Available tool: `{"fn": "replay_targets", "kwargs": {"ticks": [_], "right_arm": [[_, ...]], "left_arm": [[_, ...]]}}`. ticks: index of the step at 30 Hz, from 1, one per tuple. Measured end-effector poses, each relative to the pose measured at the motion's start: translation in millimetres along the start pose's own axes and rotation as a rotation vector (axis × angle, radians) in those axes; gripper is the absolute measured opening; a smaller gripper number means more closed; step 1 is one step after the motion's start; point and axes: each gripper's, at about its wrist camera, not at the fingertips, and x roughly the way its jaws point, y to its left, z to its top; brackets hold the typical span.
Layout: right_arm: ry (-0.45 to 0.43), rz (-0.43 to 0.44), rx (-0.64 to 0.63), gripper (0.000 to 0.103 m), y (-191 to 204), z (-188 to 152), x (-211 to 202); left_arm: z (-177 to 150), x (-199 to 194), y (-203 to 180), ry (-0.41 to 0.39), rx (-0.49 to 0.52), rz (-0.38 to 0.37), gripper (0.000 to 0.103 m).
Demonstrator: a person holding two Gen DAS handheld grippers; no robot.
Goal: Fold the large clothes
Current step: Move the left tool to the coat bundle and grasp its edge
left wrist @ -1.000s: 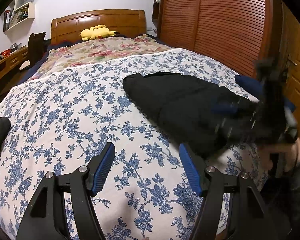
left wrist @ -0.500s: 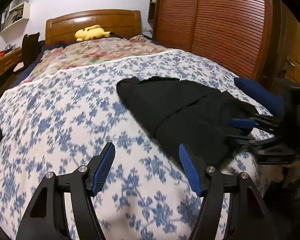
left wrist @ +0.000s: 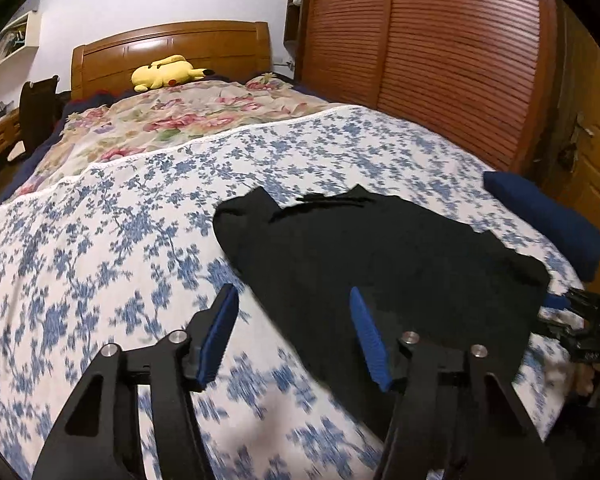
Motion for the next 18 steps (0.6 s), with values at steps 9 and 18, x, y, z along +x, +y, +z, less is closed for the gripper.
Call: {"fn": "replay_targets", "kwargs": {"ticks": [9, 18], "right_arm": [[0.006, 0.043, -0.013, 0.062, -4, 20, 28], [0.036, 0.085, -0.012, 0.062, -10, 22, 54]], "left_arm": [[24, 56, 16, 0.045, -0.014, 0.042, 0.056], [50, 117, 36, 0.081, -0.036, 0.085, 0.056]]}}
